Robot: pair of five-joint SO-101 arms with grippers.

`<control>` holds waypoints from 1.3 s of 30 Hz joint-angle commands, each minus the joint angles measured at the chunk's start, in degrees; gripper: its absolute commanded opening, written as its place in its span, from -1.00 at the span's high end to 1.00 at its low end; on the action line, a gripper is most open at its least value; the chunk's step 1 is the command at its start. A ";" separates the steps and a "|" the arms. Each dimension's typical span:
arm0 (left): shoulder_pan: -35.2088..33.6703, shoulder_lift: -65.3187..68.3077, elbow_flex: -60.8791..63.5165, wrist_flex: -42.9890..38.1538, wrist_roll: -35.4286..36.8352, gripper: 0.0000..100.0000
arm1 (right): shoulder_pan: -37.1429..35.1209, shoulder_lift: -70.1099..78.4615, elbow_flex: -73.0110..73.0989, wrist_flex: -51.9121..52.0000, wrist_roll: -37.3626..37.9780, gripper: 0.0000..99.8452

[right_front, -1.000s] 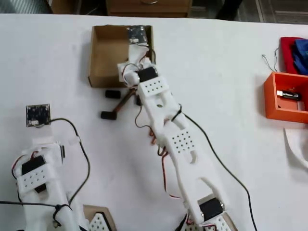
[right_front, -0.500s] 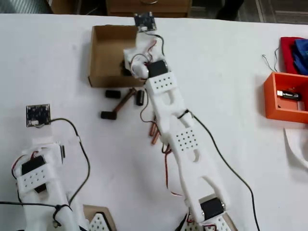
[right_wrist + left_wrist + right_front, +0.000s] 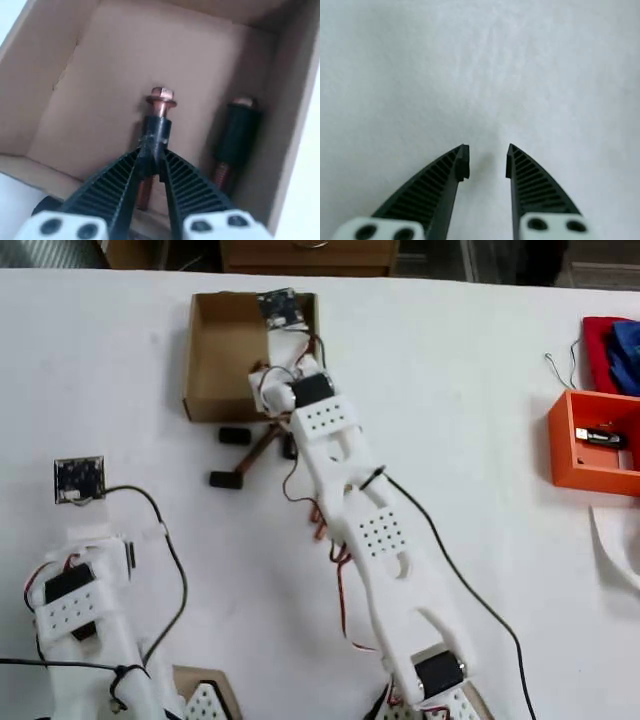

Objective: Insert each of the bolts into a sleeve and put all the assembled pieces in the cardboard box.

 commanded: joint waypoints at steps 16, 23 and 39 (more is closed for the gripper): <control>-0.53 -0.53 -0.31 -0.62 -0.09 0.71 | -0.57 -4.62 -3.08 7.25 0.44 0.96; -0.53 -0.53 -0.31 -0.62 -0.09 0.71 | 2.15 -4.09 -11.16 7.43 0.53 0.96; -0.53 -0.53 -0.31 -0.62 -0.09 0.71 | 8.92 1.10 -10.46 2.15 0.53 0.96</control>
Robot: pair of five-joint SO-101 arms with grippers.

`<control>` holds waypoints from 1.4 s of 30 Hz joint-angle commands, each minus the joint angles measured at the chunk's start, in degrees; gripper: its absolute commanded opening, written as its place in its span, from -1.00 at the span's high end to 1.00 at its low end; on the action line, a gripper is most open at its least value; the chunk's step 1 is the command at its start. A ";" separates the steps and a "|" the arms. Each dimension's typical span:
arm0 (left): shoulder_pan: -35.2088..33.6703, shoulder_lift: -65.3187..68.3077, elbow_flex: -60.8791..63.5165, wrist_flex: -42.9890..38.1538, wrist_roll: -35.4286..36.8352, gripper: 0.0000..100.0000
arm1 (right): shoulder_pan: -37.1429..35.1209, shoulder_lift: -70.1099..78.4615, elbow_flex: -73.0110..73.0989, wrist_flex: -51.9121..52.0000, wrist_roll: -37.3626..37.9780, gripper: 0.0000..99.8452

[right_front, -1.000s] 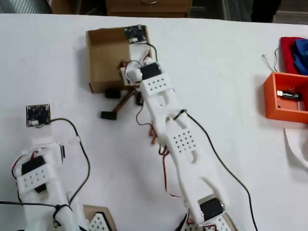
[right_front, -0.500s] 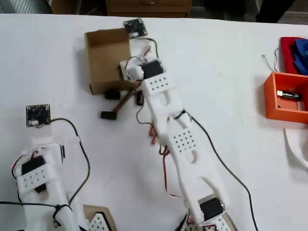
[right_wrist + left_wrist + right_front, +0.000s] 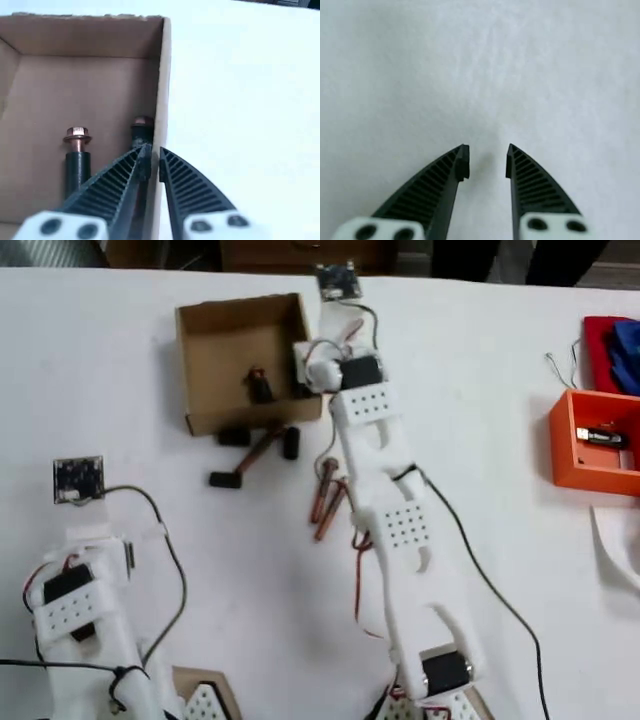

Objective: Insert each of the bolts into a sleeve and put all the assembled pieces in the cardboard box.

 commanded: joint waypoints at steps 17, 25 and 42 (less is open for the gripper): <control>-0.53 -0.53 -0.31 -1.49 -0.09 0.71 | 2.15 0.66 -1.93 -0.75 0.62 0.71; -0.53 -0.53 -0.31 -1.49 0.00 0.71 | 2.59 -0.04 -3.08 -0.75 0.53 0.75; -0.53 -0.53 -0.31 -1.41 0.00 0.71 | 3.47 -6.46 -3.16 2.42 0.53 0.59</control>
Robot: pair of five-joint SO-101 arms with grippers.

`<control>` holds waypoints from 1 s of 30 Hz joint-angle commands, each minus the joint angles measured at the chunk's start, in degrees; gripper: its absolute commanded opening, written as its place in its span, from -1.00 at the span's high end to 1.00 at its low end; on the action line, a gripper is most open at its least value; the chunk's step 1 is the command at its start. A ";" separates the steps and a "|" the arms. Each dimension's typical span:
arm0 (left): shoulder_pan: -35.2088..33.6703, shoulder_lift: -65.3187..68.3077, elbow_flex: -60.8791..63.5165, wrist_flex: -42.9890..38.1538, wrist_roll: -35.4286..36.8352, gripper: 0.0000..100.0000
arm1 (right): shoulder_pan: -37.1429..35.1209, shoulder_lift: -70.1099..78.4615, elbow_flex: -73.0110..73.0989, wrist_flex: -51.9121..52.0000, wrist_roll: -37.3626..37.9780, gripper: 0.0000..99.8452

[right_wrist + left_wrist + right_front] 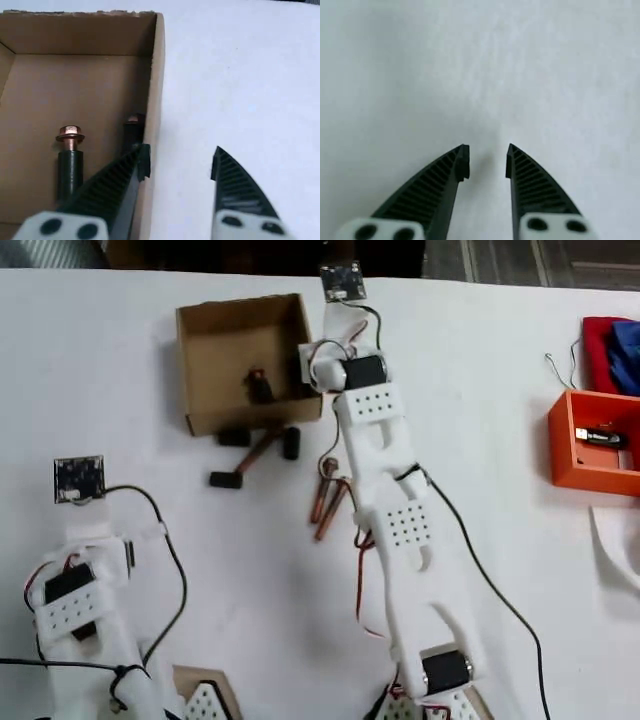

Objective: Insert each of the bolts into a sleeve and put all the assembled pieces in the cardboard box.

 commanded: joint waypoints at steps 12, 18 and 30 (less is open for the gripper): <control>-0.53 -0.53 -0.31 -0.88 0.00 0.71 | 0.66 -3.56 0.09 0.48 0.18 0.64; -0.53 -0.53 -0.31 -0.88 0.00 0.71 | 0.13 -7.25 0.18 0.92 0.35 0.64; -0.53 -0.53 -0.31 -0.88 0.00 0.71 | -2.68 -4.09 0.18 2.51 0.18 0.52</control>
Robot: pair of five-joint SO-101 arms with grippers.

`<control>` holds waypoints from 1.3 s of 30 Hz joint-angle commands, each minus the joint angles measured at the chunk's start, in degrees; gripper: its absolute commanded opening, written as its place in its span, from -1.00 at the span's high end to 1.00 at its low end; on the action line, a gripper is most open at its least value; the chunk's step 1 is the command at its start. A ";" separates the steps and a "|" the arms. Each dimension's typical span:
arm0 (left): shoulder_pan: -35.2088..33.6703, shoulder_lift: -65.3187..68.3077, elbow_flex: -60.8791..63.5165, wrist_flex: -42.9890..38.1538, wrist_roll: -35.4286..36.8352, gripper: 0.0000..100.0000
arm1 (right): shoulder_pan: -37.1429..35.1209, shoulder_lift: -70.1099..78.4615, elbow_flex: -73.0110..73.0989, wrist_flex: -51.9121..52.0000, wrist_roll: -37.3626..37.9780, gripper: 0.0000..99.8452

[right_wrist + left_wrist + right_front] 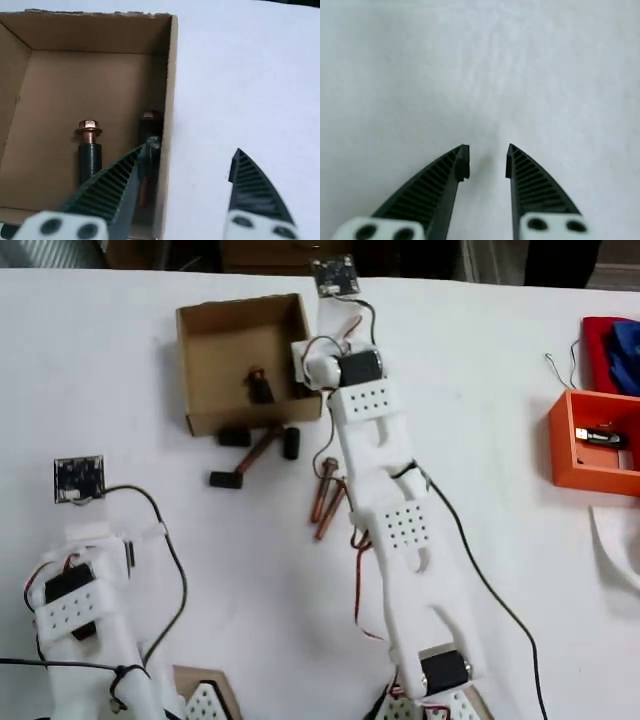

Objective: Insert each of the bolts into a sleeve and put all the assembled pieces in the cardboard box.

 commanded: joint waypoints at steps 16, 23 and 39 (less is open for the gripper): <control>-0.53 -0.53 -0.22 -0.88 0.00 0.71 | 0.40 4.88 -0.79 -0.92 0.18 0.52; -0.53 -0.53 -0.22 -0.88 0.00 0.71 | 0.75 6.73 -0.44 -2.15 0.35 0.75; -0.53 -0.53 -0.22 -0.88 0.00 0.71 | 1.10 3.38 -3.69 6.73 0.44 0.96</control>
